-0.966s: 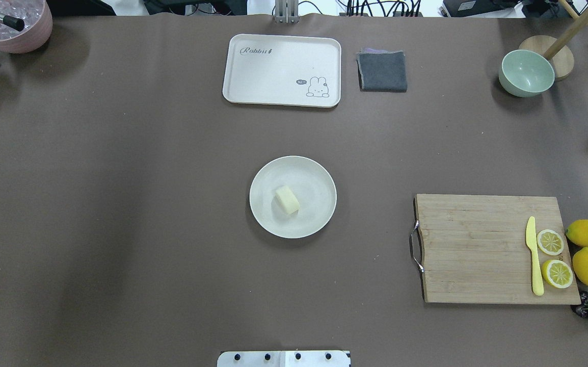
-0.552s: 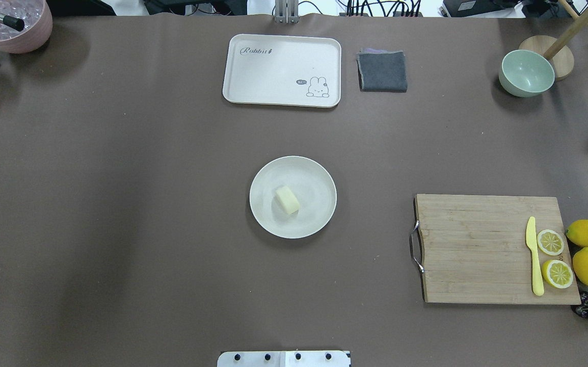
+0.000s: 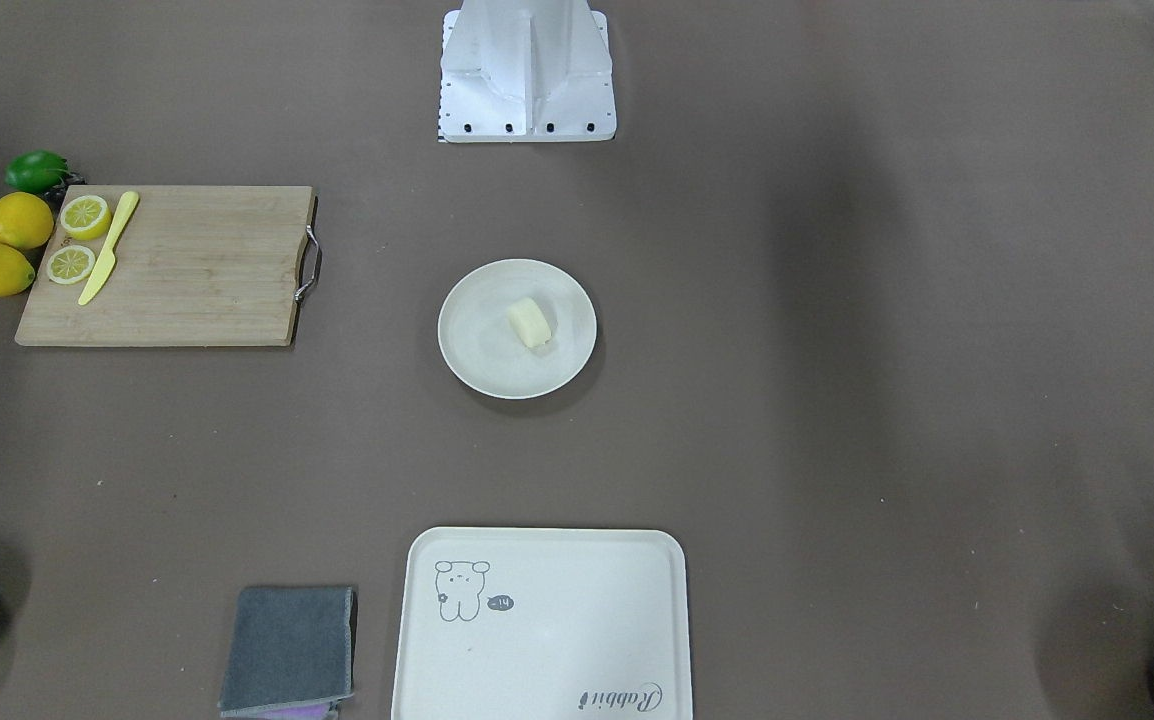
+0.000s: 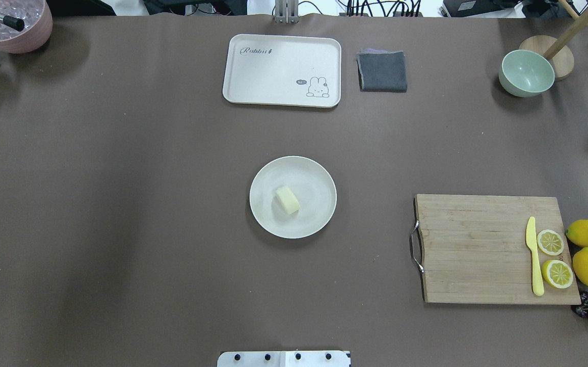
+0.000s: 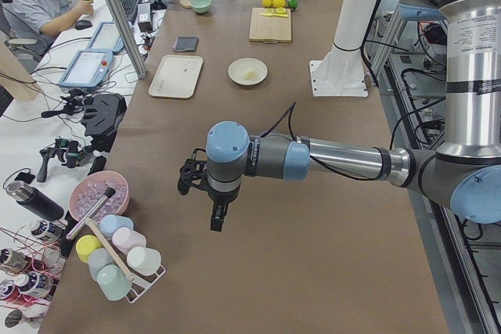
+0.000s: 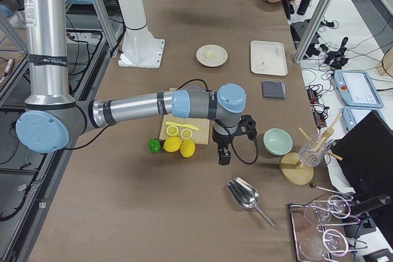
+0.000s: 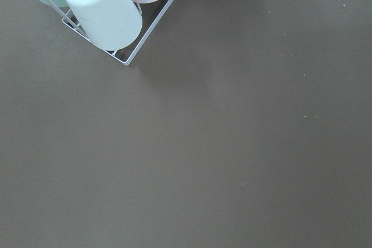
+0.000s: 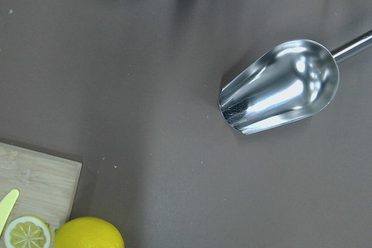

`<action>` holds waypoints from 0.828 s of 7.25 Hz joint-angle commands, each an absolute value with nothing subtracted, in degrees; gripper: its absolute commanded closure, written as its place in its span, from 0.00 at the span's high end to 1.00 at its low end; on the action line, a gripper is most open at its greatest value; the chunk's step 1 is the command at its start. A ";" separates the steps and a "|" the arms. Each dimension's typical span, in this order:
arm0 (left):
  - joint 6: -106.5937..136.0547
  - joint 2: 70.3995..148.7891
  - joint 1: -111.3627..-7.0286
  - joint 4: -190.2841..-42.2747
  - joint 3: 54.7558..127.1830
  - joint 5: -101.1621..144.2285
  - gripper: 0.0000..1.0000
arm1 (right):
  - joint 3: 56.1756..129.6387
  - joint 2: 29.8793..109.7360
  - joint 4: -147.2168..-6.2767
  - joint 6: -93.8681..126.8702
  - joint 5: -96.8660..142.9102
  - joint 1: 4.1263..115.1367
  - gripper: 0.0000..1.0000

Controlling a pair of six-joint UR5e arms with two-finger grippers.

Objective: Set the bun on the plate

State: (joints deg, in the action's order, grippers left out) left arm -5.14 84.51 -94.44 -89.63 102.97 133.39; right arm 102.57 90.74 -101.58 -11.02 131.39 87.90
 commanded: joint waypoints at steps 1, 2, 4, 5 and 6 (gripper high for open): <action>-5.19 84.55 -93.00 -89.74 102.04 133.33 0.98 | 102.40 90.62 -101.51 -11.16 131.31 87.89 1.00; -5.10 84.46 -93.16 -89.65 102.22 133.33 0.98 | 102.91 90.79 -101.51 -11.08 131.48 87.89 1.00; -4.92 84.55 -92.90 -89.65 102.47 133.33 0.98 | 102.74 90.79 -101.51 -11.25 131.66 87.89 1.00; -4.92 84.55 -92.99 -89.65 102.13 133.24 0.98 | 102.74 91.05 -101.60 -11.34 131.66 87.89 1.00; -5.01 84.46 -92.99 -89.65 101.69 133.16 0.98 | 102.31 91.23 -101.51 -11.51 131.66 87.72 1.00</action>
State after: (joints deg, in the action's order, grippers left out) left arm -4.97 84.53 -92.99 -89.65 102.06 133.24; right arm 102.64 91.00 -101.55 -11.33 131.63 87.82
